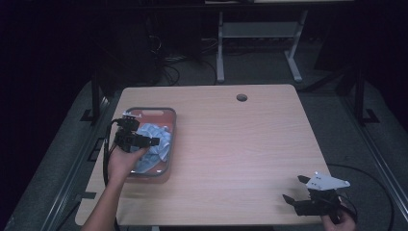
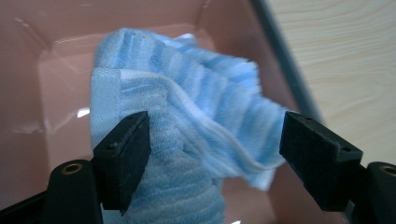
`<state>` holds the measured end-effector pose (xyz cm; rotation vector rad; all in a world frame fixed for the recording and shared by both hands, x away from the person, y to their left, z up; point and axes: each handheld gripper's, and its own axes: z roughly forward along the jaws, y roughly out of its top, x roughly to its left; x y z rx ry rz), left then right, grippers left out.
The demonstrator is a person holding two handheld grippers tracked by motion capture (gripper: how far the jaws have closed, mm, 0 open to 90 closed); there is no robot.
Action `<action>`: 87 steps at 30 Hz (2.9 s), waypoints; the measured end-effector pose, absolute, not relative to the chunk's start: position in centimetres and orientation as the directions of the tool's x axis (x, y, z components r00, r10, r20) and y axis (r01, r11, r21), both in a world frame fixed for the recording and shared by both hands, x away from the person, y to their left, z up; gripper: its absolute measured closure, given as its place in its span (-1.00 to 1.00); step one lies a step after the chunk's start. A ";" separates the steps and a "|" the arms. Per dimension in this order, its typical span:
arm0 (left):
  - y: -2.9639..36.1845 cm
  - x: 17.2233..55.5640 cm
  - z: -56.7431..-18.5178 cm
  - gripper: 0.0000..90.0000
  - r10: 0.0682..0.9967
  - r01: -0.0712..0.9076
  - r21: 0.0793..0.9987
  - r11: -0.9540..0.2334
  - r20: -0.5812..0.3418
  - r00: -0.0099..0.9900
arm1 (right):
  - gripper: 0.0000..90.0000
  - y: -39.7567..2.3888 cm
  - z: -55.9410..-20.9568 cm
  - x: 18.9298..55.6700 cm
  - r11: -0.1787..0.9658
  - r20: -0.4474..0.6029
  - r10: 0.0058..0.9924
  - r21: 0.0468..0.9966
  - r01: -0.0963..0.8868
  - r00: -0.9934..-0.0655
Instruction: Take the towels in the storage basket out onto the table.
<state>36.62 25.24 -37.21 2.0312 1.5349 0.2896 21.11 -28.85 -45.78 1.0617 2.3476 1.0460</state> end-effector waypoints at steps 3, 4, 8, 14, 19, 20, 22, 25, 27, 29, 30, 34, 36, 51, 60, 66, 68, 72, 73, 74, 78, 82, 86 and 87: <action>25.7 37.4 -37.5 -0.46 0.949 0.824 0.542 -0.166 -0.137 0.282 | -0.69 -28.8 -45.8 21.1 0.447 -0.023 0.752 0.753 0.483 -0.659; 25.7 37.4 -37.5 -0.46 0.949 0.824 0.542 -0.166 -0.137 0.282 | -0.69 -28.8 -45.8 21.1 0.447 -0.023 0.752 0.753 0.483 -0.659; 26.0 38.1 -38.0 -0.46 0.958 0.840 0.515 -0.169 -0.115 0.263 | -0.69 -28.8 -45.7 21.1 0.448 -0.022 0.751 0.751 0.484 -0.660; 25.7 39.3 -38.7 -0.49 0.965 0.866 0.468 -0.175 -0.092 0.244 | -0.69 -28.7 -45.7 21.1 0.450 -0.021 0.747 0.752 0.482 -0.665; 24.9 40.5 -39.4 -0.52 0.967 0.890 0.412 -0.195 -0.072 0.245 | -0.69 -28.7 -45.7 21.1 0.446 -0.018 0.749 0.753 0.484 -0.662; 24.7 40.6 -39.5 -0.52 0.965 0.893 0.397 -0.212 -0.060 0.255 | -0.69 -28.7 -45.8 21.1 0.445 -0.017 0.749 0.754 0.483 -0.663; 24.3 40.8 -39.8 -0.53 0.964 0.897 0.377 -0.232 -0.034 0.264 | -0.69 -28.7 -45.7 21.1 0.449 -0.021 0.748 0.753 0.481 -0.664; 23.9 41.0 -40.3 -0.51 0.961 0.902 0.345 -0.260 0.005 0.275 | -0.69 -28.8 -45.7 21.1 0.449 -0.021 0.746 0.754 0.479 -0.665; 23.7 41.1 -40.8 -0.49 0.959 0.907 0.317 -0.277 0.027 0.283 | -0.69 -28.7 -45.7 21.1 0.449 -0.022 0.746 0.756 0.477 -0.666; 23.5 41.2 -41.1 -0.45 0.955 0.906 0.307 -0.291 0.046 0.292 | -0.69 -28.7 -45.6 21.0 0.450 -0.024 0.744 0.756 0.475 -0.668; 23.4 41.3 -41.2 -0.42 0.954 0.907 0.298 -0.297 0.059 0.293 | -0.69 -28.6 -45.6 21.1 0.452 -0.023 0.741 0.757 0.473 -0.671; 22.9 41.6 -41.8 -0.35 0.948 0.906 0.279 -0.318 0.112 0.298 | -0.69 -28.4 -45.6 21.1 0.456 -0.023 0.737 0.755 0.472 -0.675; 22.7 41.8 -41.9 -0.28 0.947 0.910 0.267 -0.318 0.124 0.295 | -0.69 -28.2 -45.5 21.0 0.460 -0.027 0.734 0.754 0.468 -0.679; 22.7 42.3 -41.8 0.19 0.948 0.915 0.257 -0.311 0.156 0.278 | -0.69 -28.8 -45.2 20.7 0.451 -0.031 0.737 0.767 0.457 -0.675; 23.6 41.4 -40.8 0.54 0.948 0.896 0.309 -0.320 0.109 0.301 | -0.69 -29.2 -45.1 20.6 0.434 -0.031 0.747 0.780 0.451 -0.664; 24.8 40.6 -40.2 0.57 0.948 0.892 0.326 -0.312 0.046 0.315 | -0.69 -29.2 -45.2 20.7 0.432 -0.027 0.750 0.777 0.458 -0.661; 24.3 41.0 -40.5 0.18 0.948 0.899 0.309 -0.312 0.042 0.314 | -0.69 -28.9 -45.2 20.7 0.434 -0.028 0.749 0.776 0.458 -0.662; 23.5 41.5 -40.6 -0.31 0.951 0.908 0.285 -0.306 0.048 0.305 | -0.69 -28.8 -45.2 20.7 0.442 -0.036 0.745 0.774 0.454 -0.666; 23.3 41.7 -40.6 -0.31 0.952 0.910 0.281 -0.305 0.064 0.299 | -0.69 -28.8 -45.2 20.7 0.440 -0.033 0.746 0.774 0.456 -0.665; 23.1 41.9 -40.6 -0.36 0.954 0.913 0.280 -0.298 0.077 0.288 | -0.69 -28.9 -45.2 20.7 0.440 -0.033 0.746 0.774 0.455 -0.665; 21.8 42.3 -41.2 -0.35 0.934 0.906 0.257 -0.336 0.212 0.287 | -0.69 -28.8 -45.2 20.8 0.446 -0.032 0.740 0.771 0.454 -0.672; 21.5 42.7 -42.1 -0.32 0.923 0.908 0.225 -0.353 0.242 0.299 | -0.69 -28.7 -45.2 20.7 0.452 -0.033 0.735 0.768 0.453 -0.677; 22.2 43.4 -42.3 -0.25 0.935 0.918 0.208 -0.339 0.183 0.304 | -0.69 -28.6 -45.2 20.6 0.450 -0.028 0.732 0.771 0.451 -0.681; 22.3 43.5 -42.3 -0.20 0.935 0.918 0.204 -0.339 0.178 0.306 | -0.69 -28.6 -45.2 20.7 0.451 -0.028 0.731 0.770 0.452 -0.682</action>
